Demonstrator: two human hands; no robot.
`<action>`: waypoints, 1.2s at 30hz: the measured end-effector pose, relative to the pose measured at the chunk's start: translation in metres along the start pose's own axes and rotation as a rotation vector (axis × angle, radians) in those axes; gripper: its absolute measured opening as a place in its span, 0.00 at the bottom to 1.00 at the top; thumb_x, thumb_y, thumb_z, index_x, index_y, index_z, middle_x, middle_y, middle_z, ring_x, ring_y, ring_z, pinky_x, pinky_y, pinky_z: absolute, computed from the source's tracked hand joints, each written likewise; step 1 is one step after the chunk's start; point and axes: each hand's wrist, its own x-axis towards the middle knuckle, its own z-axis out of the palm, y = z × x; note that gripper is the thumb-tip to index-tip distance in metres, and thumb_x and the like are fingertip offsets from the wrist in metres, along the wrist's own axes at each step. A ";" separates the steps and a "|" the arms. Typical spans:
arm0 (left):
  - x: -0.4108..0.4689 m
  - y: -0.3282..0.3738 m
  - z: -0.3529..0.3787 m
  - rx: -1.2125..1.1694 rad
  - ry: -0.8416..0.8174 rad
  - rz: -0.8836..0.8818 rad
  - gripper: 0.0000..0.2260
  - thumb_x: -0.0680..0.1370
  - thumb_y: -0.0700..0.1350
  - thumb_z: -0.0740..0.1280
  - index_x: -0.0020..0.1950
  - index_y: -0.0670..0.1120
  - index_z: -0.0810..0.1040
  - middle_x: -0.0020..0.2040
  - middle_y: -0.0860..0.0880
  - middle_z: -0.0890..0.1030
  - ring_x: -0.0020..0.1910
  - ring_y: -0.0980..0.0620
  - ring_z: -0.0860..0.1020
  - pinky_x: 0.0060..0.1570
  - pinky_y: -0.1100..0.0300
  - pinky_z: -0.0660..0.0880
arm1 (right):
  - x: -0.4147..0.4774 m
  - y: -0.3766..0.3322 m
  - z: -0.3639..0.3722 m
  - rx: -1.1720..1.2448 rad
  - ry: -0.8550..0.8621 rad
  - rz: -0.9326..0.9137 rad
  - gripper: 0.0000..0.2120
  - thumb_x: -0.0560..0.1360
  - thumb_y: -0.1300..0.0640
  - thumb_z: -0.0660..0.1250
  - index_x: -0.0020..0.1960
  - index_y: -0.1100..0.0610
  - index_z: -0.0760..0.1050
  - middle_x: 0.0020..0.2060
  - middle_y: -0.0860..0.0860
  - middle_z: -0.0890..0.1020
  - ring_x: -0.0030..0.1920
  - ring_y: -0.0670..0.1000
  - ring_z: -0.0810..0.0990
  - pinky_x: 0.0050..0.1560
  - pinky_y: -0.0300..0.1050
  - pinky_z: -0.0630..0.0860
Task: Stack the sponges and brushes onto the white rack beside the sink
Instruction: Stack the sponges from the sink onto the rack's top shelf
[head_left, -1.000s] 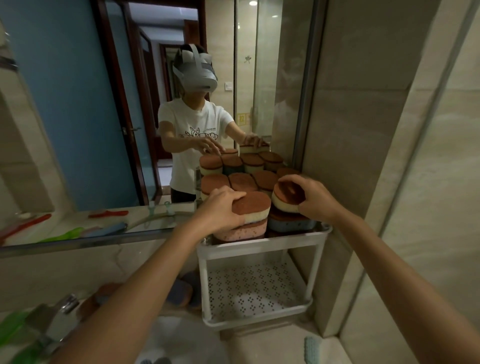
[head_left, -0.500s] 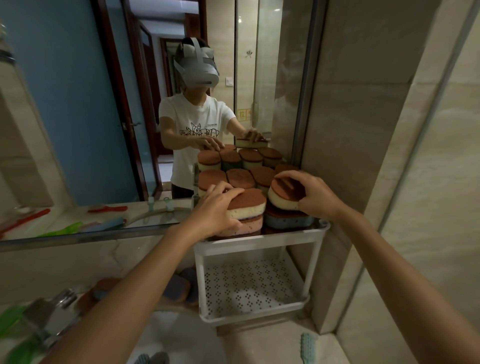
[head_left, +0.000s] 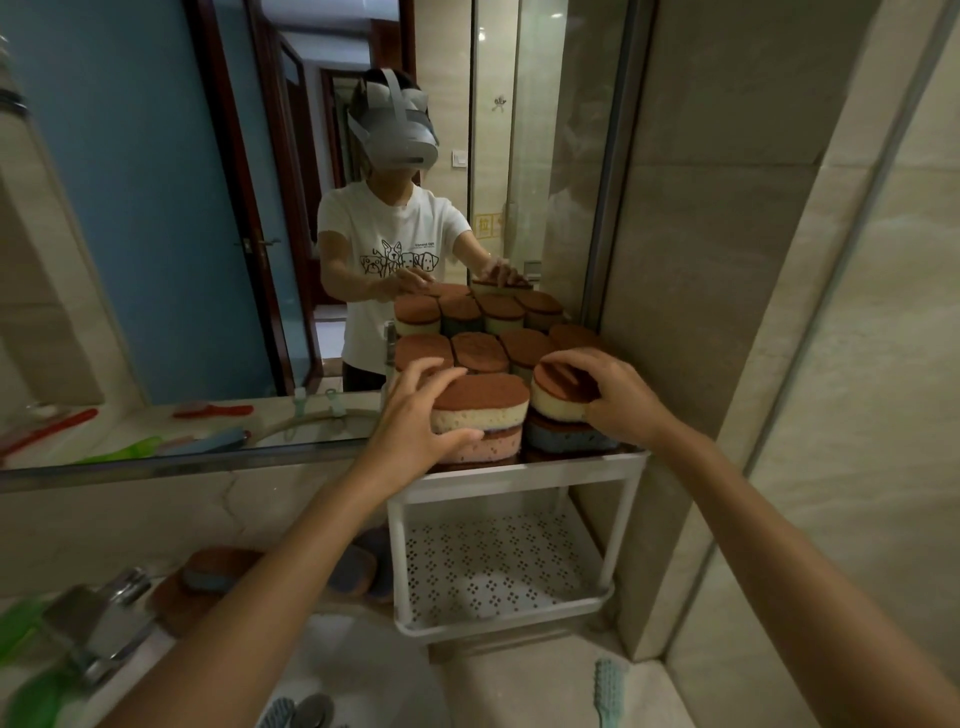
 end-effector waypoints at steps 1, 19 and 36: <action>-0.003 -0.003 0.001 -0.040 0.071 -0.019 0.30 0.70 0.47 0.74 0.70 0.48 0.69 0.69 0.47 0.65 0.69 0.49 0.62 0.68 0.61 0.60 | -0.001 0.001 0.002 -0.027 0.004 -0.010 0.29 0.68 0.73 0.63 0.66 0.54 0.72 0.65 0.54 0.73 0.67 0.55 0.69 0.64 0.47 0.67; -0.011 -0.014 0.010 -0.223 0.072 -0.139 0.26 0.74 0.45 0.70 0.70 0.49 0.67 0.63 0.45 0.69 0.64 0.50 0.69 0.57 0.64 0.64 | -0.021 -0.001 0.055 -0.360 0.252 0.011 0.28 0.69 0.43 0.53 0.67 0.47 0.70 0.62 0.58 0.75 0.64 0.62 0.71 0.69 0.66 0.55; -0.057 -0.005 -0.016 -0.177 0.363 -0.329 0.15 0.80 0.39 0.59 0.67 0.43 0.70 0.66 0.45 0.71 0.65 0.50 0.70 0.60 0.64 0.65 | -0.042 -0.080 0.099 -0.018 0.496 -0.446 0.18 0.70 0.61 0.58 0.57 0.63 0.75 0.56 0.61 0.78 0.58 0.57 0.73 0.61 0.52 0.72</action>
